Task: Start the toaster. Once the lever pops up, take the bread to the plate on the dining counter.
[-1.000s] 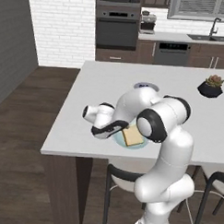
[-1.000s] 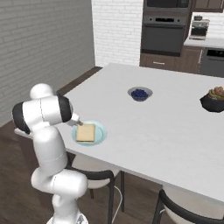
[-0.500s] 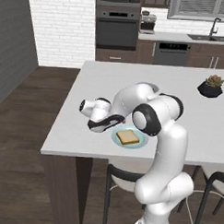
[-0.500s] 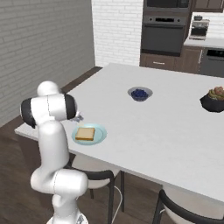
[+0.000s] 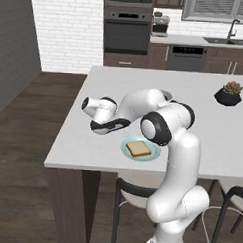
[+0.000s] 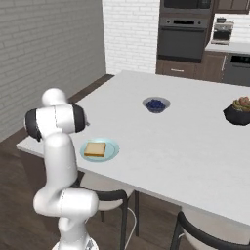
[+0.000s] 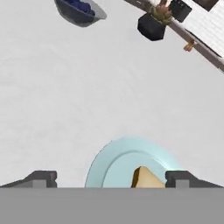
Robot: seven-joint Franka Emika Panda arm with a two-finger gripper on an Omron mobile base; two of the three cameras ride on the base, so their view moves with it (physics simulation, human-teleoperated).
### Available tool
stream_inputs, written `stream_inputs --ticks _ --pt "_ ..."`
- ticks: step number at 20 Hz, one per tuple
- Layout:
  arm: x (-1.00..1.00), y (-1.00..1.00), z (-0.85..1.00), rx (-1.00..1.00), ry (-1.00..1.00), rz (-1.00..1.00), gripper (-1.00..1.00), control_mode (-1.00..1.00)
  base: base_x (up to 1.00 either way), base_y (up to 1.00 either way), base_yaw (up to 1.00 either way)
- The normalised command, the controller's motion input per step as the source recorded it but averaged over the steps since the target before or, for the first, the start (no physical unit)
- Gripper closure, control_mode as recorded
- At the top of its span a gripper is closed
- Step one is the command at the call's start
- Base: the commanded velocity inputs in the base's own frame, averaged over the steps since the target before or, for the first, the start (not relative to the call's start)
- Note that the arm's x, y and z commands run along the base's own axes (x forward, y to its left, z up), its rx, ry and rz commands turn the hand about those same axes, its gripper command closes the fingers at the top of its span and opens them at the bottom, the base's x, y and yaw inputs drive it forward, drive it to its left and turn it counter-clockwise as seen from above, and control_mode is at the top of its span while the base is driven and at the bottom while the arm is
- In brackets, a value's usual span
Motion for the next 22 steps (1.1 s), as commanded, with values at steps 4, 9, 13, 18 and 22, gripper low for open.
stream_inputs --ticks 4,9,13,18,22 --pt "-0.11 -0.01 0.99 0.34 -0.29 0.06 -1.0 -1.0 0.0 0.0 0.0" --pt "-0.7 -0.22 0.91 0.36 -0.45 0.05 -1.0 -1.0 0.0 0.0 0.0" --pt "-0.94 -0.27 0.85 0.34 -0.56 0.0 -1.0 -1.0 0.0 0.0 0.0" --pt "-1.0 -0.17 0.69 0.31 -0.47 0.01 -1.0 -1.0 0.0 0.0 0.0" --pt "-1.0 -0.19 0.58 0.34 -0.32 0.04 -1.0 -1.0 0.0 0.0 0.0"
